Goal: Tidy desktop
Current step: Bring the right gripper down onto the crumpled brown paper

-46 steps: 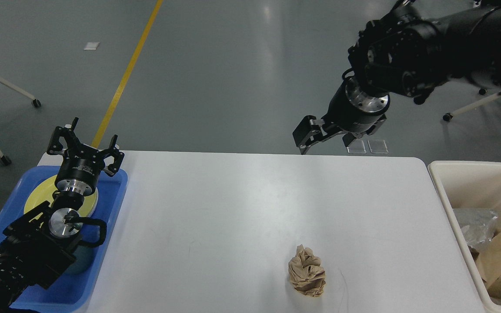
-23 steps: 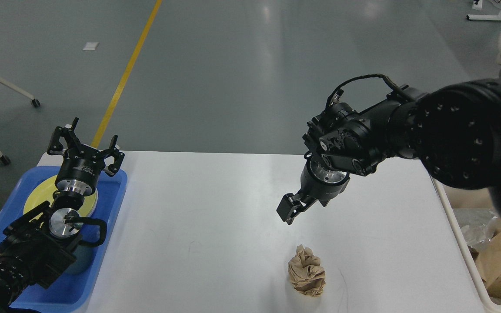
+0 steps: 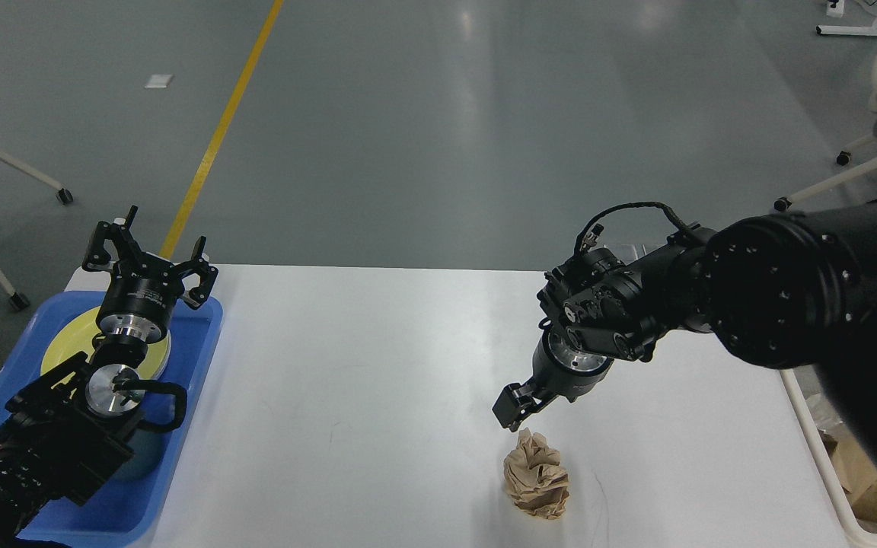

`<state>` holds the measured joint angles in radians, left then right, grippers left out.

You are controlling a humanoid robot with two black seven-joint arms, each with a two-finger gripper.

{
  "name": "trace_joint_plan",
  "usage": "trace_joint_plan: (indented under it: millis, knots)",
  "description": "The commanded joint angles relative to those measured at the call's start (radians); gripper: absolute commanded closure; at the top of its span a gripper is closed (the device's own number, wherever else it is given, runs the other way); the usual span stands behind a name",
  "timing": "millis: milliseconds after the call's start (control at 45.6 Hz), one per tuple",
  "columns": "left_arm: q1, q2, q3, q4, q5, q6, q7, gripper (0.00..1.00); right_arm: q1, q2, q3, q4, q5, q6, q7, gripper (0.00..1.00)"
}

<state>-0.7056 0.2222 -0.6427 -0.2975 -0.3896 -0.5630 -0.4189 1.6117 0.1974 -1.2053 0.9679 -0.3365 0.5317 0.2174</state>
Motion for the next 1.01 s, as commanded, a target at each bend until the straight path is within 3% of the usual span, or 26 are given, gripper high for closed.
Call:
trace_joint_plan:
  millis: [0, 219, 986]
  knots:
    - [0.0, 0.0, 0.0, 0.0, 0.0, 0.0, 0.0, 0.03, -0.003, 0.007, 0.0, 0.015, -0.001, 0.008, -0.004, 0.01]
    - [0.0, -0.001, 0.0, 0.0, 0.0, 0.0, 0.0, 0.03, -0.013, 0.007, -0.002, 0.026, -0.001, 0.007, -0.044, 0.01]
    - [0.0, 0.0, 0.0, 0.0, 0.0, 0.0, 0.0, 0.03, -0.133, 0.008, 0.024, -0.001, 0.017, -0.055, -0.046, 0.03]
